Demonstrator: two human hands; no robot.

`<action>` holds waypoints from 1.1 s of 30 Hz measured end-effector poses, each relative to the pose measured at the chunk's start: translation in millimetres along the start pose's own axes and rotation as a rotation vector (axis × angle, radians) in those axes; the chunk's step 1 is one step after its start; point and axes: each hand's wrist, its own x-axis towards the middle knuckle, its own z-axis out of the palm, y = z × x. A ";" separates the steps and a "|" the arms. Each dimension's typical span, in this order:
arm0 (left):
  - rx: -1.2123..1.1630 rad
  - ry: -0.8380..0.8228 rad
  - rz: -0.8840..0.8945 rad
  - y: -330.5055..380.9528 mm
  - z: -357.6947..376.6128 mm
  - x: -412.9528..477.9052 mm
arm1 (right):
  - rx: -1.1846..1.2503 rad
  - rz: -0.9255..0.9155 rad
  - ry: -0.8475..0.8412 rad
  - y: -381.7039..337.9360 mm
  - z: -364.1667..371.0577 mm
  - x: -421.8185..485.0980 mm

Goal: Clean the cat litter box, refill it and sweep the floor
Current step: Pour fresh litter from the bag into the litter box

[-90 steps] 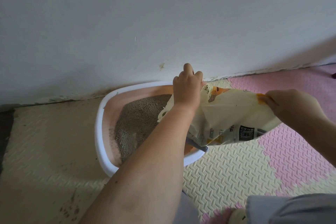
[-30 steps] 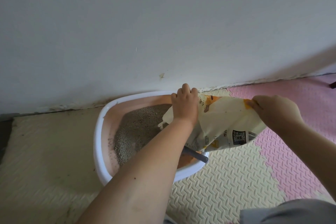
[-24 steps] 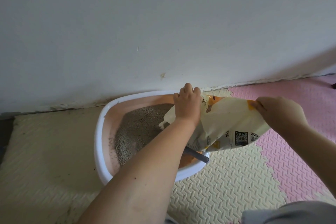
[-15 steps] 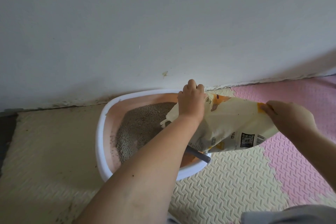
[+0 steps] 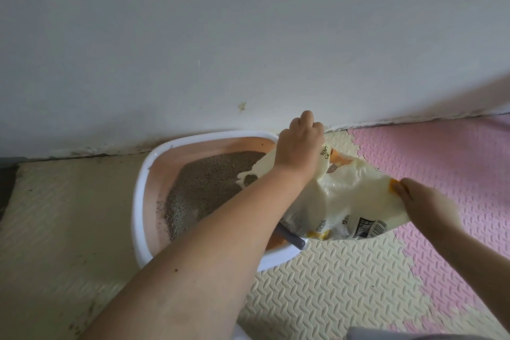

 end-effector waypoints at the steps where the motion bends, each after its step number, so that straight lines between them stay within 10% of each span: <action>1: 0.002 -0.004 0.002 1.2 0.3 0.8 | -0.016 -0.022 -0.007 -0.5 2.7 1.3; 22: 0.026 0.062 0.162 21.2 12.1 -0.9 | -0.129 0.008 -0.186 -9.6 24.7 17.7; 33: 0.034 0.056 0.180 27.5 10.8 -3.5 | 0.371 -0.279 -0.028 -57.1 -9.5 16.6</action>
